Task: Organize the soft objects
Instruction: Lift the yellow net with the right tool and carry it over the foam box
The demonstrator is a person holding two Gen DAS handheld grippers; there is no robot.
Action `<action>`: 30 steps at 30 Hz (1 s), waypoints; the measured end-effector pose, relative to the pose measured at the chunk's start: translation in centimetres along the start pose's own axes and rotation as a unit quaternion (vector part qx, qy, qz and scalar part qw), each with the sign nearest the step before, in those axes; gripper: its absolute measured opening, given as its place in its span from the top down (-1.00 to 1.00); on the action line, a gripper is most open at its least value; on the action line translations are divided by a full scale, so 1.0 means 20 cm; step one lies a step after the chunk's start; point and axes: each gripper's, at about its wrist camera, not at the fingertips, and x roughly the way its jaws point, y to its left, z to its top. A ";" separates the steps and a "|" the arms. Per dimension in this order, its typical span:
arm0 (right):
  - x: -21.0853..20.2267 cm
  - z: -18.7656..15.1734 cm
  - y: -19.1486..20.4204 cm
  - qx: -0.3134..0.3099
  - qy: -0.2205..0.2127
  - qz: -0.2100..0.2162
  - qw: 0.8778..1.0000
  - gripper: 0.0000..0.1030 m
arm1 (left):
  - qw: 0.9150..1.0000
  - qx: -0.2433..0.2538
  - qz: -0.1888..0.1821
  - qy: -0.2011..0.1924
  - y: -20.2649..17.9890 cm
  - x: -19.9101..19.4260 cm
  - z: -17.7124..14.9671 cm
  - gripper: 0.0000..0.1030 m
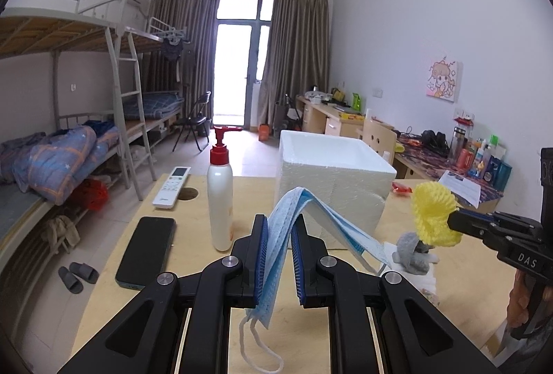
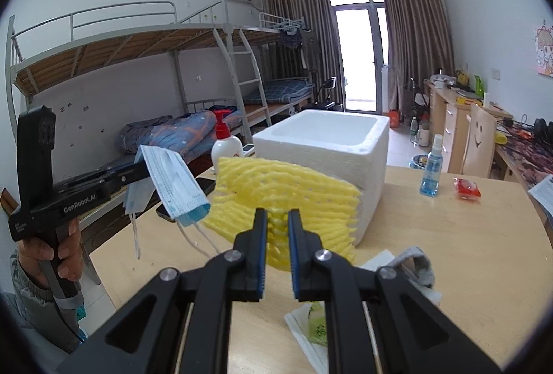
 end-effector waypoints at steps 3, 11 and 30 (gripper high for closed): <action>0.01 0.02 0.00 -0.002 0.000 0.000 1.000 0.72 | 1.000 0.003 0.001 -0.004 -0.01 -0.01 0.00 0.71; 0.04 0.10 0.00 -0.010 0.000 -0.014 1.000 0.72 | 1.000 0.020 -0.007 -0.013 -0.06 0.03 0.09 0.71; 0.17 0.32 -0.08 -0.019 0.007 -0.038 0.999 0.72 | 0.999 0.040 -0.023 -0.016 -0.11 0.27 0.35 0.71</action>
